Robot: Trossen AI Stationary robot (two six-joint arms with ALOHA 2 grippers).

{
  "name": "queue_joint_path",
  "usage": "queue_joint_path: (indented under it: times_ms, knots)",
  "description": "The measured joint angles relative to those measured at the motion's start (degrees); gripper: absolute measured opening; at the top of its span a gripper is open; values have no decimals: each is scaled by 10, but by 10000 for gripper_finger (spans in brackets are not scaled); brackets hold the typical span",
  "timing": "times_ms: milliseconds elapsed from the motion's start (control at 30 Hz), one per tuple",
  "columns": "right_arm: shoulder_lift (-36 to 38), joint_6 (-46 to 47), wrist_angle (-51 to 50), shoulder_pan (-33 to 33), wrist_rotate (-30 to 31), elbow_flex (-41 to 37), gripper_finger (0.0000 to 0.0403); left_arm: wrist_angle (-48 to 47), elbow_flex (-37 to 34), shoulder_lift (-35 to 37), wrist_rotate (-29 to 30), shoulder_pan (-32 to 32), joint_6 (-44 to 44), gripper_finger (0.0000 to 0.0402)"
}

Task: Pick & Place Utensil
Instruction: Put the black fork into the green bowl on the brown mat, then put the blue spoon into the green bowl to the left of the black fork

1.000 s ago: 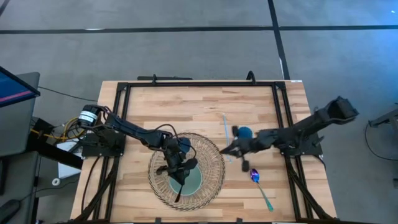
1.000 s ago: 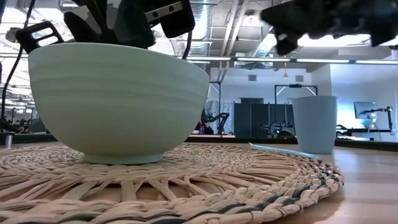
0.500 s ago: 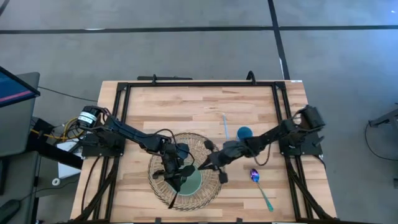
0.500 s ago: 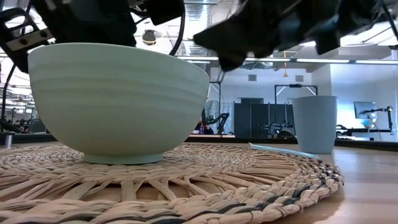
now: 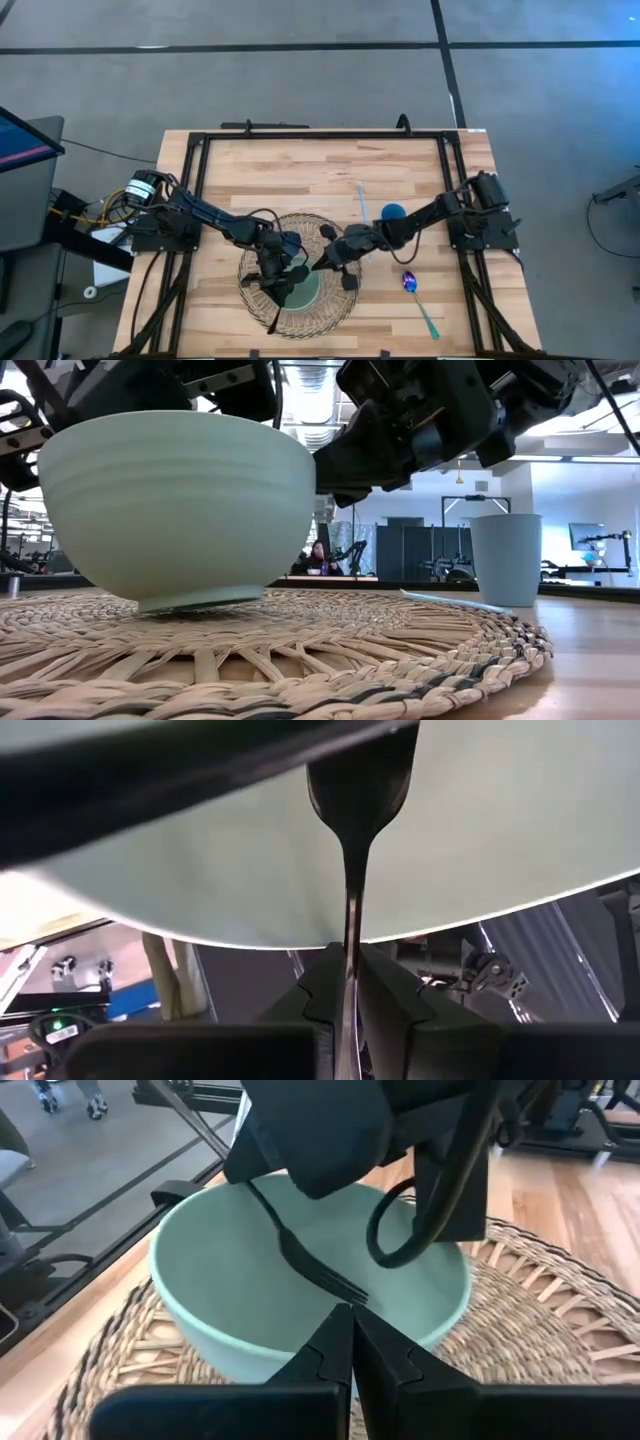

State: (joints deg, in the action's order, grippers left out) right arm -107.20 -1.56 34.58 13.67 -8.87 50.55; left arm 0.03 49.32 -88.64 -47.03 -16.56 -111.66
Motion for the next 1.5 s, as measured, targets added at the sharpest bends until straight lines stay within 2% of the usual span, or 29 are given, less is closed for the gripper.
queue_joint_path:
  times_ms: [367,767,967,1100,1367,1500]
  knots:
    - [0,0,-22,3,-18,0,0,7,0,0,-13,10,-24,29]
    - [0,-3,-23,3,-18,0,0,12,0,0,-24,14,-43,88]
    - [0,-5,-23,3,-18,0,0,28,0,2,-25,26,-43,98]
    - [0,-5,-22,3,-18,0,0,56,3,9,-15,25,-1,99]
    - [0,-5,-16,3,-18,0,0,56,3,39,46,24,63,99]
    - [8,-5,-23,-3,-18,0,0,55,3,71,86,24,138,99]
